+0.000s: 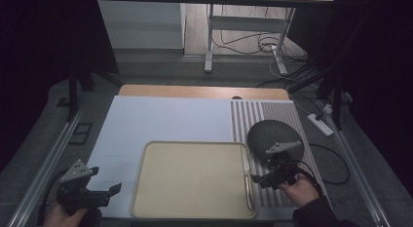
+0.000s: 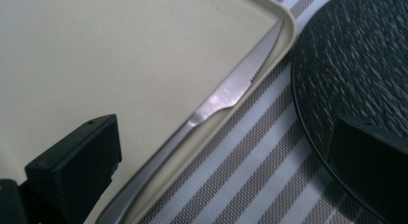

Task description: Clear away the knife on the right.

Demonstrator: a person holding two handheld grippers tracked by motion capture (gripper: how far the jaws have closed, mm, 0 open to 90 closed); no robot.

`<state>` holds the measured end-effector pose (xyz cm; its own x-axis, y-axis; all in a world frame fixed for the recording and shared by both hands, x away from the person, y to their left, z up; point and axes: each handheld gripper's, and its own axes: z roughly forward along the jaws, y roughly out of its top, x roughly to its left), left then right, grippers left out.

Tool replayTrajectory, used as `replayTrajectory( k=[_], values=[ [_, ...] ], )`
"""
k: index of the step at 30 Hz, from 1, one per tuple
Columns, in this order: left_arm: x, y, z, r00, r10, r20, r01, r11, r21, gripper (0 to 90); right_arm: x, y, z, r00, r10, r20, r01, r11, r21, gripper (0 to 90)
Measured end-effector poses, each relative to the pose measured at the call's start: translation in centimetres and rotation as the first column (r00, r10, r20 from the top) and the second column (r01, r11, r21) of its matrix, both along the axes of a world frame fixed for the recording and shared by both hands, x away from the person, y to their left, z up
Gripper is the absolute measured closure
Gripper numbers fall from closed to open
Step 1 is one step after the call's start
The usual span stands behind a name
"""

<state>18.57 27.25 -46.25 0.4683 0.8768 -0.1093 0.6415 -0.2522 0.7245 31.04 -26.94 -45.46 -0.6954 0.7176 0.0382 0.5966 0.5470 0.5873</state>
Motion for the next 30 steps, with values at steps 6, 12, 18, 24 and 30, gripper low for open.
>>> replayTrajectory(
  k=[6,12,18,24,30],
  values=[
    [0.0,0.0,0.0,1.0000,0.001,-0.001,-0.001,1.0000,-0.001,3.3,-0.7,-1.0,0.1,0.9996,-0.029,0.006,0.029,1.000,0.012,0.0],
    [0.0,0.0,0.0,1.0000,0.002,-0.001,-0.002,1.0000,-0.003,3.3,-1.3,-1.9,0.2,0.9984,-0.054,0.017,0.054,0.998,0.020,0.0],
    [0.0,0.0,0.0,1.0000,0.002,-0.004,-0.002,1.0000,-0.003,3.3,-2.3,-3.0,0.6,0.9953,-0.090,0.037,0.088,0.995,0.045,0.0],
    [0.0,0.0,0.0,1.0000,0.003,-0.003,-0.003,1.0000,-0.005,3.3,-3.0,-3.8,0.9,0.9916,-0.117,0.055,0.114,0.992,0.055,0.0],
    [0.0,0.0,0.0,1.0000,0.005,-0.004,-0.005,1.0000,-0.006,3.3,-3.5,-4.4,1.2,0.9892,-0.136,0.055,0.132,0.989,0.062,0.0]
  ],
)
